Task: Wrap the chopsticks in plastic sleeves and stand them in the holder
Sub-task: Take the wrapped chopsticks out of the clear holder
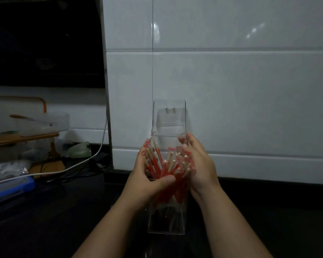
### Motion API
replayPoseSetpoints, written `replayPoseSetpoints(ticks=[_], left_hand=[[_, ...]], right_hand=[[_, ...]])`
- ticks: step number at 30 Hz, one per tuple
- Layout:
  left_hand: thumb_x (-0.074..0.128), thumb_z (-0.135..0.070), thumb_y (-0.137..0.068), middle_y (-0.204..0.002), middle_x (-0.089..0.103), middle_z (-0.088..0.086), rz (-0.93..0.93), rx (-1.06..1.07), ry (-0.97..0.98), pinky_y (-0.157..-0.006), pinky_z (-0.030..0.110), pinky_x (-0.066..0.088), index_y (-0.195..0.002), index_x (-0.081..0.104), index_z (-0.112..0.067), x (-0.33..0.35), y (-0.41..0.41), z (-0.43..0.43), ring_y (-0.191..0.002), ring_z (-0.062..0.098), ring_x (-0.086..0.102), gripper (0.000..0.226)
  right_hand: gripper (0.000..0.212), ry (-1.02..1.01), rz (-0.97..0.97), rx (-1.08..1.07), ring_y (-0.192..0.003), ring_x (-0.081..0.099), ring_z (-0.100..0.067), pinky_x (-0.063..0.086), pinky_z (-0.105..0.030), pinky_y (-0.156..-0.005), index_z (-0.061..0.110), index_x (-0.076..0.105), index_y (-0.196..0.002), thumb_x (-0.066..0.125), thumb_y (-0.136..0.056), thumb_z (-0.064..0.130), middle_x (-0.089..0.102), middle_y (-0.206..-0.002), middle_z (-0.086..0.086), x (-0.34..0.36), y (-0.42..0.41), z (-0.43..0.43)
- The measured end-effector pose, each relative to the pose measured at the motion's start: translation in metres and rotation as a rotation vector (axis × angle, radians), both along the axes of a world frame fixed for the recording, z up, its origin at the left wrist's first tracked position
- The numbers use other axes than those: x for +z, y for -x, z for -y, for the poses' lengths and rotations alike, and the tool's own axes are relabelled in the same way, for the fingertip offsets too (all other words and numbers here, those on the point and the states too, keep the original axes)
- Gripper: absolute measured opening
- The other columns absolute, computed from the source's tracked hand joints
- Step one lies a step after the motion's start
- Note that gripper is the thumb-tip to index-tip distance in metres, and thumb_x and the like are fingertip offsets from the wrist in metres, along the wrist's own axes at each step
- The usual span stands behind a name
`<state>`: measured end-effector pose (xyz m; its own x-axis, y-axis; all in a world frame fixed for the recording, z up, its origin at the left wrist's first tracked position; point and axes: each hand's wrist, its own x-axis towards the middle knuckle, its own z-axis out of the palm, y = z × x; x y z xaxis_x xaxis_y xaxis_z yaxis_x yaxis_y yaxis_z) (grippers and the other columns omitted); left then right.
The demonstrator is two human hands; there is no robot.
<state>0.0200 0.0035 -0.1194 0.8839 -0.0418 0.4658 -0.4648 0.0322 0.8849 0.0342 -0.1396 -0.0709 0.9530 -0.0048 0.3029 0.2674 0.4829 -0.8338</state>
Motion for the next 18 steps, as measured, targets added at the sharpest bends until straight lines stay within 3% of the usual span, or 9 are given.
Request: replayPoseSetpoints(ticks=[3,5,7,11,13,15,18], left_hand=[[0.096,-0.055,-0.042,-0.131,0.063,-0.004,0.003,0.017,-0.012,-0.098,0.052,0.051,-0.138,0.035,-0.06,0.0,0.002,0.001,-0.117,0.022,0.065,0.114],[0.095,-0.054,-0.043,-0.13,0.064,-0.006,0.002,0.028,-0.026,-0.097,0.049,0.053,-0.14,0.032,-0.059,0.001,0.004,0.001,-0.115,0.018,0.066,0.116],[0.093,-0.055,-0.044,-0.128,0.065,-0.008,0.005,0.035,-0.049,-0.097,0.045,0.054,-0.144,0.03,-0.056,0.002,0.007,0.001,-0.113,0.014,0.066,0.118],[0.091,-0.064,-0.041,-0.125,0.067,-0.009,-0.006,0.043,-0.079,-0.096,0.045,0.055,-0.145,0.031,-0.052,0.003,0.009,0.001,-0.113,0.013,0.066,0.12],[0.092,-0.055,-0.045,-0.123,0.068,-0.009,-0.001,0.037,-0.073,-0.095,0.043,0.056,-0.146,0.032,-0.051,0.003,0.01,0.001,-0.112,0.012,0.067,0.118],[0.091,-0.044,-0.05,-0.122,0.069,-0.009,0.005,0.003,-0.06,-0.093,0.04,0.057,-0.148,0.031,-0.048,0.003,0.011,0.001,-0.11,0.011,0.068,0.115],[0.091,-0.045,-0.05,-0.127,0.066,-0.005,0.006,-0.022,-0.071,-0.09,0.034,0.057,-0.149,0.029,-0.048,0.003,0.012,0.004,-0.112,0.011,0.067,0.117]], right_hand=[[0.022,-0.064,0.001,0.007,-0.096,0.069,-0.024,0.059,-0.037,-0.074,0.018,0.061,-0.115,0.047,-0.1,0.011,0.073,-0.098,0.003,0.0,0.0,0.0],[0.024,-0.119,-0.018,0.026,-0.109,0.065,-0.031,0.055,-0.049,-0.092,0.017,0.063,-0.116,0.047,-0.101,0.027,0.072,-0.11,-0.007,-0.001,-0.001,0.0],[0.031,-0.144,-0.039,0.023,-0.119,0.06,-0.032,0.05,-0.054,-0.099,0.021,0.064,-0.116,0.047,-0.1,0.041,0.066,-0.123,-0.006,-0.001,-0.001,0.001],[0.033,-0.167,-0.023,0.093,-0.116,0.061,-0.027,0.053,-0.045,-0.092,0.03,0.068,-0.1,0.041,-0.099,0.05,0.065,-0.121,-0.002,0.001,0.004,0.005],[0.037,-0.161,0.0,0.121,-0.104,0.065,-0.025,0.055,-0.042,-0.085,0.028,0.07,-0.09,0.042,-0.097,0.051,0.067,-0.109,-0.004,0.001,0.005,0.006],[0.047,-0.123,-0.008,0.128,-0.088,0.067,-0.024,0.054,-0.046,-0.084,0.023,0.074,-0.086,0.043,-0.091,0.058,0.068,-0.098,-0.009,0.003,0.004,0.006],[0.067,-0.039,-0.069,0.1,-0.083,0.061,-0.029,0.055,-0.045,-0.082,0.009,0.073,-0.102,0.046,-0.082,0.066,0.062,-0.101,-0.02,0.007,-0.001,0.007]])
